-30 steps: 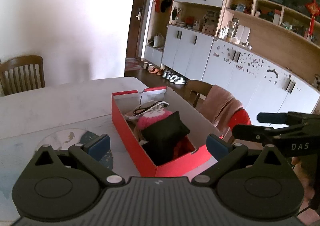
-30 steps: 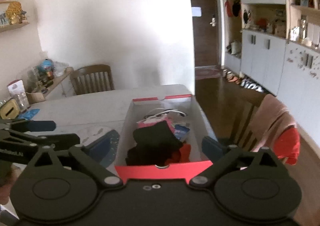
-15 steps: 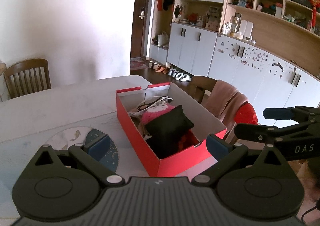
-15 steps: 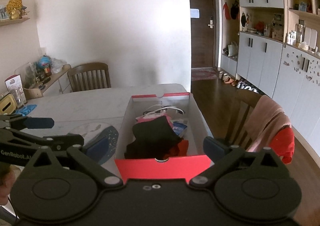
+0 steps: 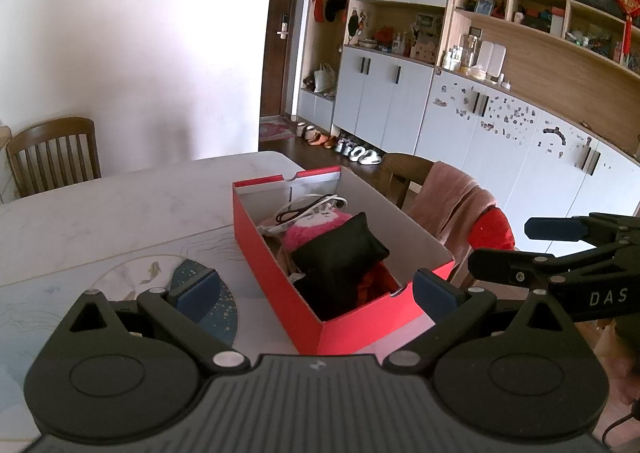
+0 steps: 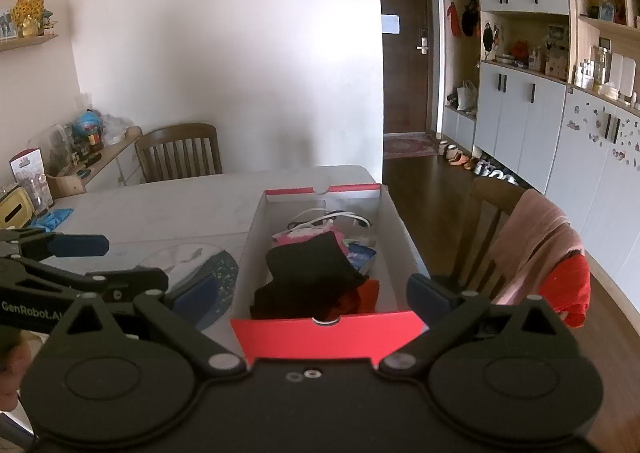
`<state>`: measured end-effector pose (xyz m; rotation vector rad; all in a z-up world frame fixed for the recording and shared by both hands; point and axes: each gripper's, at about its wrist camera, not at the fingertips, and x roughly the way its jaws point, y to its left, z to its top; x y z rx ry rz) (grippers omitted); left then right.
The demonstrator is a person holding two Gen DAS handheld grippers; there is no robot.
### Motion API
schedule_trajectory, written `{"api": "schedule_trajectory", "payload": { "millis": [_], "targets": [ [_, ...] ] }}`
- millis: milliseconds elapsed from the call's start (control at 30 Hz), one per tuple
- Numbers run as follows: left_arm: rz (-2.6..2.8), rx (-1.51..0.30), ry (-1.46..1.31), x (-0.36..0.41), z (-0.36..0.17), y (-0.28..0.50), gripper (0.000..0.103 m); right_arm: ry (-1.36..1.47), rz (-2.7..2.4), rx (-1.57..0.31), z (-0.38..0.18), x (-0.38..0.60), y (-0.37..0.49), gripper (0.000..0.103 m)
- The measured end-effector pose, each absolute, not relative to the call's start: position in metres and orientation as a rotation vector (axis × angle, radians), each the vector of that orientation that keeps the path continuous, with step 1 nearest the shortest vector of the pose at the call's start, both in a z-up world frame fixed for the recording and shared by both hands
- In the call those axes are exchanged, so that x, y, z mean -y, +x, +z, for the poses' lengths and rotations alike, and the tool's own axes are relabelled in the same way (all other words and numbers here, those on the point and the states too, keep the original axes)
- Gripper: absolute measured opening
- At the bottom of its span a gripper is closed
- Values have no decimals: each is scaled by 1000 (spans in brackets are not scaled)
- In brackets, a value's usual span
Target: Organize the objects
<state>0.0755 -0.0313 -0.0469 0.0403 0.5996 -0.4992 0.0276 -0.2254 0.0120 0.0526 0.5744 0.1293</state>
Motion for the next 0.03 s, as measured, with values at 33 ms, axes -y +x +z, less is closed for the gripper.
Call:
{"api": "schedule_trajectory", "payload": {
  "millis": [33],
  "targets": [
    [-498,-599,41,31,-47,75,103,55,131,-576,12,225,28,101]
  ]
}}
